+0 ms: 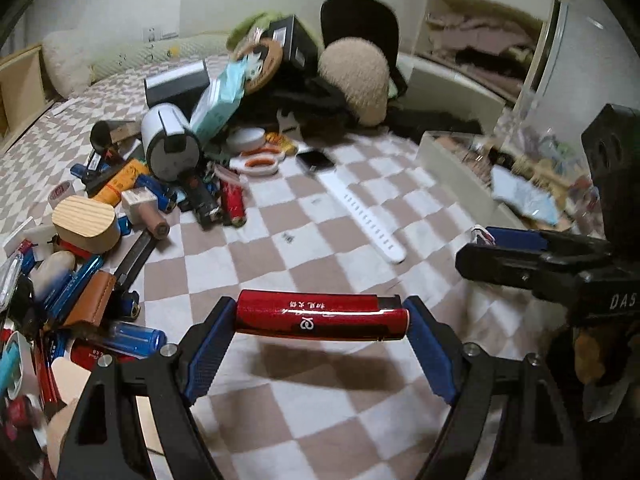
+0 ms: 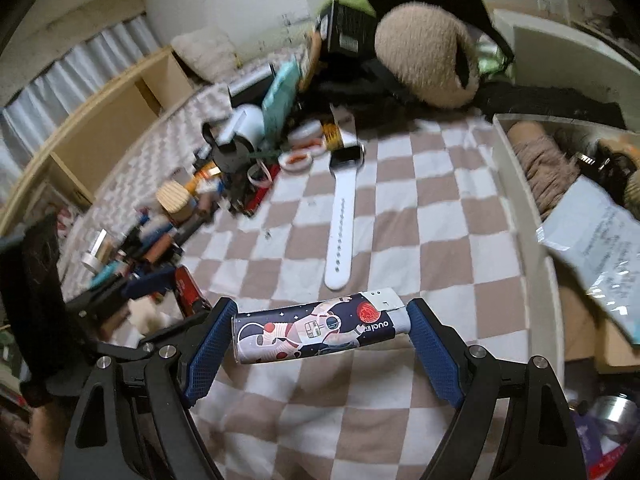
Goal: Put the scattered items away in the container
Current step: 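Carry the cartoon lighter and red lighter over the white tray with both tools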
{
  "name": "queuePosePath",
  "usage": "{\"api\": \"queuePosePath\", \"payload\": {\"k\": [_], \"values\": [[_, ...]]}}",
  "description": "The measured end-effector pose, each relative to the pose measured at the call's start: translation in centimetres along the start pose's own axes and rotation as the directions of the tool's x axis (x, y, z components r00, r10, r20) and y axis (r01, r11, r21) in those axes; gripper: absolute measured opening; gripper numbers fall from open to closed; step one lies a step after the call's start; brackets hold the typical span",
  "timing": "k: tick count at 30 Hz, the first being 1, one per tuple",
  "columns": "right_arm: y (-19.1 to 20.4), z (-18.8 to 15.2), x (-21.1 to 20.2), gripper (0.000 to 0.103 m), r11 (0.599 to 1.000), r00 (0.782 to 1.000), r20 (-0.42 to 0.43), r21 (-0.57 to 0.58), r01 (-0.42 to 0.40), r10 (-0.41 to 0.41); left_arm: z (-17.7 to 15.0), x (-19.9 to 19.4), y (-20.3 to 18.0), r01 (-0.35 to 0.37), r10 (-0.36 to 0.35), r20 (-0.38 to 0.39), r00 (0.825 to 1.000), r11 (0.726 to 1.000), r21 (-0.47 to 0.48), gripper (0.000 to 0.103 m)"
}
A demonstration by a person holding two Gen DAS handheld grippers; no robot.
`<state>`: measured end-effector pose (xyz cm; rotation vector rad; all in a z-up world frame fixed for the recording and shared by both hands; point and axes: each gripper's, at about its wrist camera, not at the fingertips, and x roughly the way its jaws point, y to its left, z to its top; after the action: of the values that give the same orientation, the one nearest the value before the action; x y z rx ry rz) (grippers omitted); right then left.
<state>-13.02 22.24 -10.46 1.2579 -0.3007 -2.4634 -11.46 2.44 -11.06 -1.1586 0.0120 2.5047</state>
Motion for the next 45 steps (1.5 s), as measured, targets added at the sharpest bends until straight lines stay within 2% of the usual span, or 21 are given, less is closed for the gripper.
{"api": "queuePosePath", "payload": {"k": [5,10,14,17,20,26,31,39,45], "values": [[-0.6,1.1,-4.5,0.086,1.0,0.994,0.106,0.007,-0.018,0.017,1.1,-2.5,-1.9,0.018,-0.016,0.098,0.995,1.0,-0.011,0.084],[-2.8,2.3,-9.2,0.086,0.999,0.984,0.175,0.021,0.028,-0.031,2.6,-4.0,-4.5,0.063,-0.064,0.16,0.985,0.998,0.013,0.084],[-4.9,3.1,-13.1,0.086,0.994,0.97,0.217,0.023,0.105,-0.108,3.2,-4.0,-7.3,0.112,-0.118,0.162,0.98,0.993,0.049,0.084],[-6.9,3.2,-15.6,0.086,0.981,0.955,0.226,0.034,0.189,-0.192,3.4,-3.3,-9.9,0.174,-0.184,0.138,0.973,0.981,0.083,0.084],[-8.9,2.9,-17.1,0.086,0.97,0.945,0.221,0.05,0.237,-0.242,3.4,-2.3,-12.8,0.251,-0.262,0.099,0.96,0.962,0.109,0.084],[-12.8,1.7,-17.4,0.086,0.954,0.939,0.18,0.115,0.275,-0.292,3.6,-1.0,-17.8,0.333,-0.344,0.051,0.938,0.93,0.157,0.084],[-15.2,0.7,-16.4,0.086,0.946,0.942,0.132,0.148,0.289,-0.308,4.0,0.0,-20.6,0.37,-0.378,0.018,0.926,0.915,0.163,0.084],[-17.4,-0.5,-14.7,0.086,0.936,0.943,0.061,0.158,0.315,-0.328,4.3,1.6,-23.5,0.405,-0.403,-0.043,0.914,0.904,0.136,0.084],[-18.8,-1.1,-13.3,0.086,0.929,0.942,0.003,0.165,0.332,-0.337,4.0,2.5,-25.5,0.46,-0.449,-0.108,0.887,0.88,0.117,0.084]]}}
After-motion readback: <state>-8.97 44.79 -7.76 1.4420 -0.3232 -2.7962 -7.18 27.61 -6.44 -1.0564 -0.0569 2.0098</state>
